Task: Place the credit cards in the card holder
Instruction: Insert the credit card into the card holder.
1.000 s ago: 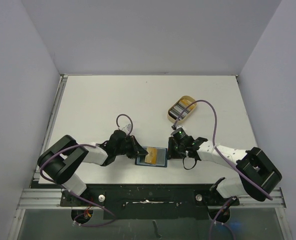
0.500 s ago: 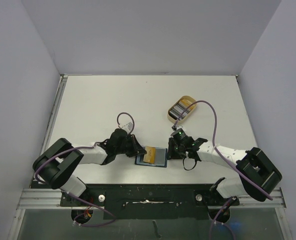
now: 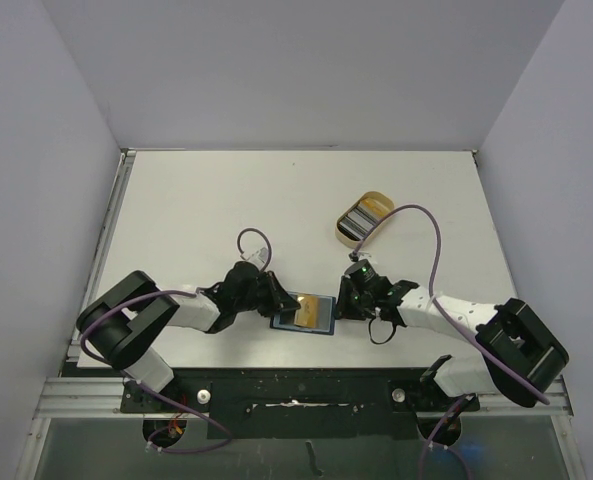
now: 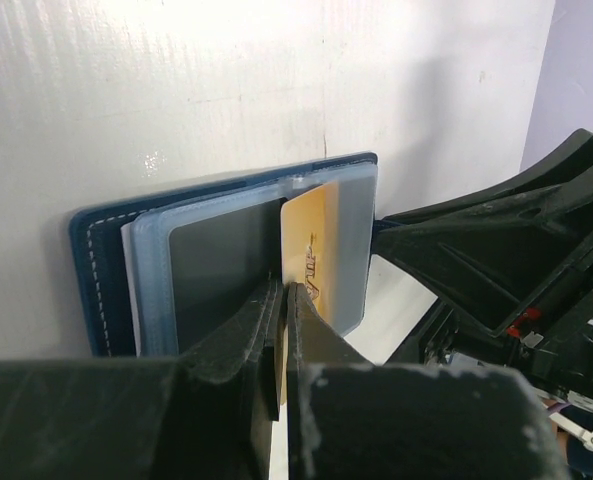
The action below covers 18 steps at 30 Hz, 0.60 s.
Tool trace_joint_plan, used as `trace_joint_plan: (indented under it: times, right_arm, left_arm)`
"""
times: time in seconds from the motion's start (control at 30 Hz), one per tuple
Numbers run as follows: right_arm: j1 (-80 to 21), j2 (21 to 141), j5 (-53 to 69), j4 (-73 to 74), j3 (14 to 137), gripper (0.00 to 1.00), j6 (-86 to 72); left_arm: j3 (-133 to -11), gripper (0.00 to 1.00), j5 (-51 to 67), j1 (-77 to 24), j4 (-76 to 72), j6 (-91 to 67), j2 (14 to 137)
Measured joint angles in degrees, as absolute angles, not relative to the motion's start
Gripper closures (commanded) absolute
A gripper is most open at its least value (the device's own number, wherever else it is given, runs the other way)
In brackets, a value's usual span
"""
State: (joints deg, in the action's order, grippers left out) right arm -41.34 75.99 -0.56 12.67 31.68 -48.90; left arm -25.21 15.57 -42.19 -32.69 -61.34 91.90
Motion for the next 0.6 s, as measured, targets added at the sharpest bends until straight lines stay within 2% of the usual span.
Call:
trace_joint_plan:
  times: [0.23, 0.47, 0.6]
  right_arm:
    - [-41.3, 75.5, -0.6, 10.8, 30.6, 0.83, -50.2]
    - [-41.4, 75.5, -0.5, 9.7, 30.2, 0.84, -50.5]
    - [-41.7, 75.4, -0.5, 9.7, 30.1, 0.84, -50.7]
  left_arm:
    - [-25.1, 1.00, 15.1, -43.5, -34.4, -62.6, 93.1]
    - [-25.4, 0.73, 15.3, -44.5, -35.8, -63.7, 94.8]
    - [-26.2, 0.67, 15.1, -44.7, -34.4, -63.5, 93.7]
